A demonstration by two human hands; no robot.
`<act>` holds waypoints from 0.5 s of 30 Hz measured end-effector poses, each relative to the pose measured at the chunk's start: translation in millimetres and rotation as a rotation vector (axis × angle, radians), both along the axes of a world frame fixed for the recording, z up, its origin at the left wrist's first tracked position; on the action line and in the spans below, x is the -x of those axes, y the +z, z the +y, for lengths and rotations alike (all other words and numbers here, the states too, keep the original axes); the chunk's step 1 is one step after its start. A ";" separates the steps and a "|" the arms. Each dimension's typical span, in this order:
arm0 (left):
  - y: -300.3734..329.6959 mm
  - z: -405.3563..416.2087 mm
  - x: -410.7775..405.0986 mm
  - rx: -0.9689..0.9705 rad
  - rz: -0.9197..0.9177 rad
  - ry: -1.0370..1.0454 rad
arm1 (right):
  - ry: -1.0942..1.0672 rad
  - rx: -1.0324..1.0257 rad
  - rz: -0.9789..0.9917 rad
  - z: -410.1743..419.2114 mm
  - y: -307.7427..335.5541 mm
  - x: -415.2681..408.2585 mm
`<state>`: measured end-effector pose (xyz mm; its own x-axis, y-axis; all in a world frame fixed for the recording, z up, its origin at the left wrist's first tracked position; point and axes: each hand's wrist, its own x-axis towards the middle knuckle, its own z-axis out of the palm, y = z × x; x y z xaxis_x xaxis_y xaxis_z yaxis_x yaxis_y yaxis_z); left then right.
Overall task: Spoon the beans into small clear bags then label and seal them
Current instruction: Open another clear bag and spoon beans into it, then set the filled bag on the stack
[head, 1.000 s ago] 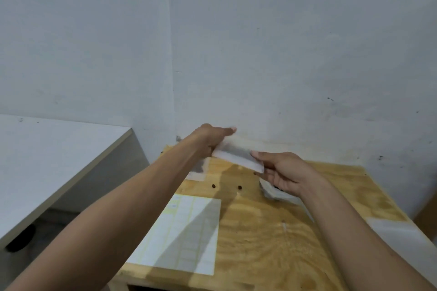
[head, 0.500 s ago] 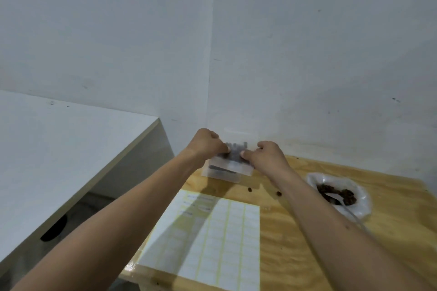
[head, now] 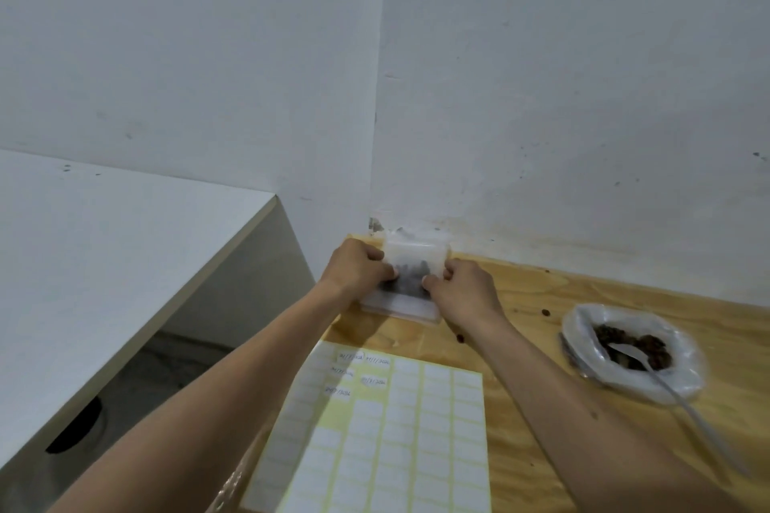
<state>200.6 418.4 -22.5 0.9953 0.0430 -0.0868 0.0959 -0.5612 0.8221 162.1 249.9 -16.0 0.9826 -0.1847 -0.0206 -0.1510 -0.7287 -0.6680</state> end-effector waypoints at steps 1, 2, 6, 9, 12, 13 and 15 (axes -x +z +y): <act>0.7 -0.5 1.5 -0.005 -0.004 -0.005 | 0.008 -0.005 0.006 -1.2 1.3 1.2; 0.2 -0.9 2.7 -0.014 0.004 -0.005 | 0.018 -0.008 0.009 -2.8 3.0 2.9; 14.1 -11.7 19.7 -0.126 -0.055 0.006 | 0.061 0.000 -0.008 -20.1 22.2 11.8; 32.1 -27.7 30.2 -0.185 -0.158 -0.006 | 0.088 0.058 -0.067 -44.4 43.6 19.1; 55.4 -59.0 43.3 -0.171 -0.236 -0.048 | 0.089 0.085 -0.150 -78.9 66.4 34.1; 62.2 -72.4 48.0 -0.161 -0.261 -0.067 | 0.082 0.098 -0.169 -92.4 73.8 41.7; 73.0 -101.6 57.2 -0.138 -0.305 -0.111 | 0.059 0.137 -0.203 -121.4 87.3 58.1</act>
<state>143.5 316.9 50.5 0.9738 -0.0760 0.2143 -0.2099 -0.6624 0.7191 104.0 128.6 71.3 0.9732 -0.1145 0.1994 0.0213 -0.8184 -0.5743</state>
